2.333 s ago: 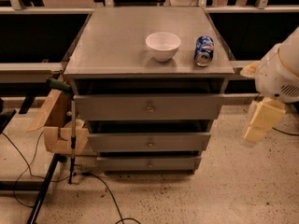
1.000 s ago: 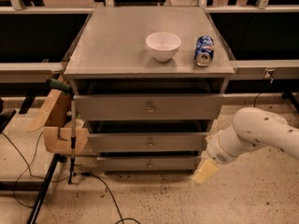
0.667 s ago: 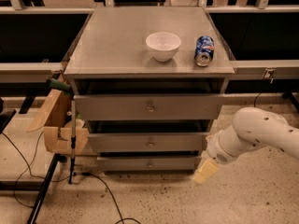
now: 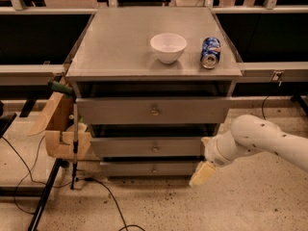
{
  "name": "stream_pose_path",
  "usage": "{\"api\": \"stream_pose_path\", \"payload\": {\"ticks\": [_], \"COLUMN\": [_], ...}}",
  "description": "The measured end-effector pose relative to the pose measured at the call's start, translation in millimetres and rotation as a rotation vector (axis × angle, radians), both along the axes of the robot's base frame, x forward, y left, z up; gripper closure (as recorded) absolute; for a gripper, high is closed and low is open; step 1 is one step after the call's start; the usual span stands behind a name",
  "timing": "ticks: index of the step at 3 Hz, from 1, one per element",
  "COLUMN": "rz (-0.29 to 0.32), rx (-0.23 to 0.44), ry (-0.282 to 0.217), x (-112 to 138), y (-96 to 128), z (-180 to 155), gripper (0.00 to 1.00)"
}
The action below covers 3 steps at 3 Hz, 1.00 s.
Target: Open bottom drawer
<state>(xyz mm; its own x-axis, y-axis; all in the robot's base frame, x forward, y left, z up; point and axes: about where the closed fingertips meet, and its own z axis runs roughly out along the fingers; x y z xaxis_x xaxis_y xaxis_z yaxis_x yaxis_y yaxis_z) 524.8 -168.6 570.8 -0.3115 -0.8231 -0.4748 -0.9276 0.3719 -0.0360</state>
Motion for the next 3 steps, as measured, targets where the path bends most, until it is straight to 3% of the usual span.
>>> {"api": "stream_pose_path", "payload": {"ticks": [1,3], "rz": [0.039,-0.016], "rx": [-0.010,-0.103], "ry": [0.099,0.288], "x": [28.8,47.3], "y": [21.5,20.2], "z": [-94.0,-212.4], "gripper": [0.00,0.00]}}
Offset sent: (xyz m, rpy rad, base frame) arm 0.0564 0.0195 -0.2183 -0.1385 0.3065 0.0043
